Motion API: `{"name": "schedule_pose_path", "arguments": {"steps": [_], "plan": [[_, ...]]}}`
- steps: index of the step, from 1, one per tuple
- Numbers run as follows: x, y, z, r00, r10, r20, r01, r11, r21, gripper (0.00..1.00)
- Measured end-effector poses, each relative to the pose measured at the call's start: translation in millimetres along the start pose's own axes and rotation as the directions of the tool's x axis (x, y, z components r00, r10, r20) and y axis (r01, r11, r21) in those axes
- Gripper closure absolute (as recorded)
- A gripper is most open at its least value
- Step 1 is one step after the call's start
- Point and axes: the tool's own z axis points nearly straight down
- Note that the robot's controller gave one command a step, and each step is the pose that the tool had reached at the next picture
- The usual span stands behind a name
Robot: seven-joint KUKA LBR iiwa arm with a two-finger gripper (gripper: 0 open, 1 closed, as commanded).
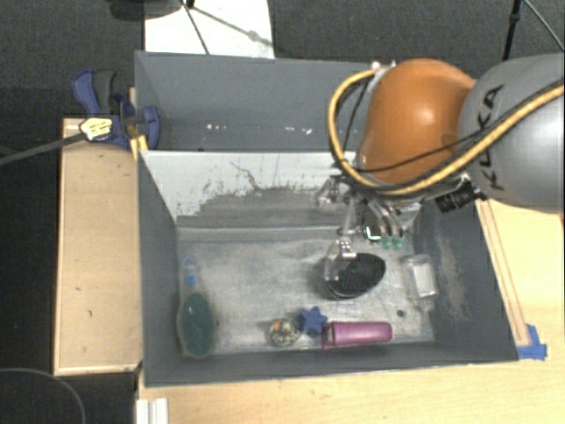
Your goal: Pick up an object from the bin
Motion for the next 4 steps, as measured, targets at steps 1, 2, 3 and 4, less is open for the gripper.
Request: {"name": "schedule_pose_path", "arguments": {"steps": [1,2,3,4], "plan": [[10.3,-64.1,148.7,0.989,-0.145,0.015,0.145,0.989,0.001,0.00],[-5.6,-123.3,141.5,0.972,-0.234,0.010,0.234,0.972,0.006,0.00],[-6.3,-121.9,139.8,0.973,-0.232,0.012,0.232,0.973,0.006,1.00],[-20.9,-124.2,16.6,0.979,-0.203,0.015,0.203,0.979,0.005,1.00]]}}
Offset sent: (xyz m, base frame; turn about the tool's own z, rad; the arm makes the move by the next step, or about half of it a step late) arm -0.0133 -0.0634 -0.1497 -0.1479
